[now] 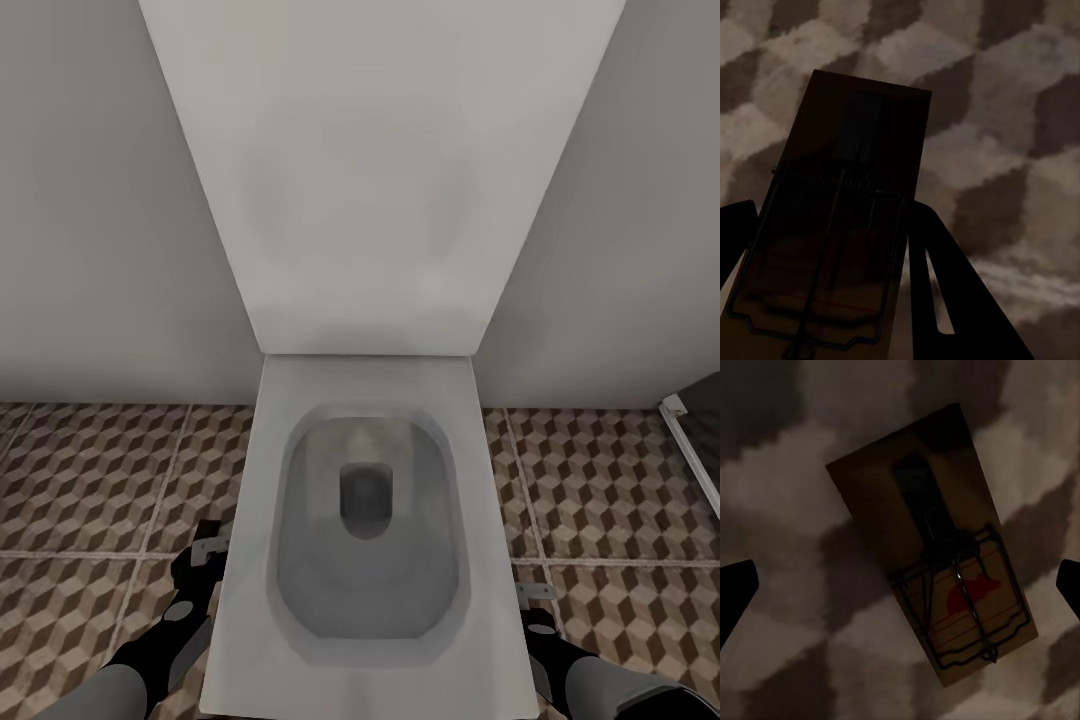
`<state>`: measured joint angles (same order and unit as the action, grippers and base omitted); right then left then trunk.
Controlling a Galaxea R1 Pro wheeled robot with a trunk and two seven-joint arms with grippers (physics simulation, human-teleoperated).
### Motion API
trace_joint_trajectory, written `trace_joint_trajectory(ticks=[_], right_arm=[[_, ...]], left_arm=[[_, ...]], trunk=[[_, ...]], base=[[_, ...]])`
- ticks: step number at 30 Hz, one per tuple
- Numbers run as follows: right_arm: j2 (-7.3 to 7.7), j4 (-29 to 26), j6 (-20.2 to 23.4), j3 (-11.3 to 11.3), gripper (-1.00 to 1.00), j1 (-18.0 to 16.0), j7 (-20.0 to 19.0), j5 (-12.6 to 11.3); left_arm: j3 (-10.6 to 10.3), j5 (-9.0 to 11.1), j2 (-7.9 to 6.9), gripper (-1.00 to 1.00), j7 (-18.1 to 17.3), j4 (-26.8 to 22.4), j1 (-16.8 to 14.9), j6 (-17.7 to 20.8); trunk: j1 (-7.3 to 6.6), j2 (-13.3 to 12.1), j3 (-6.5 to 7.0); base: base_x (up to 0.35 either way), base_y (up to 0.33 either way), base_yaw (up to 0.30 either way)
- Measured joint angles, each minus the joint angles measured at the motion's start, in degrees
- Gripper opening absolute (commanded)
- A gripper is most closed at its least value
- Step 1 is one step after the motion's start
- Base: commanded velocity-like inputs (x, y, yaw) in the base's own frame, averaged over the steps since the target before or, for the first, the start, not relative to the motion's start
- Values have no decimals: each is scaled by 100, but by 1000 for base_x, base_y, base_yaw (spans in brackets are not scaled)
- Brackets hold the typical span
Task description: Take the four mousetraps from the cabinet in the bathroom and place them on the bathroom floor. Make sure all four end up on the same floor surface, and ensure that at least two of them are either under or directly next to the same bathroom sink.
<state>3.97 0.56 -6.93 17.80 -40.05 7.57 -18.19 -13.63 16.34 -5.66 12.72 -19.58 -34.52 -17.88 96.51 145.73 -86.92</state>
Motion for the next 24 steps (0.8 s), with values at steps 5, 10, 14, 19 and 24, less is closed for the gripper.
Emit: trace_joint_trajectory(ticks=[5,10,14,19,24], right_arm=[[0,0,0,2,100,0,0,0],[0,-1,0,2,100,0,0,0],[0,-4,-4,5,100,0,0,0],[3,-7,-8,7,100,0,0,0],[5,-8,-9,7,100,0,0,0]], left_arm=[[-2,24,-4,-100,-1,10,0,10],[4,37,-48,-100,1,60,0,27],[16,56,-145,-100,-4,181,0,30],[23,61,-186,-100,-9,318,0,29],[24,67,-194,-100,-139,484,0,30]], trunk=[[0,0,0],[0,0,0],[0,0,0],[0,0,0],[0,0,0]], base=[[0,0,0],[0,0,0],[0,0,0],[0,0,0],[0,0,0]])
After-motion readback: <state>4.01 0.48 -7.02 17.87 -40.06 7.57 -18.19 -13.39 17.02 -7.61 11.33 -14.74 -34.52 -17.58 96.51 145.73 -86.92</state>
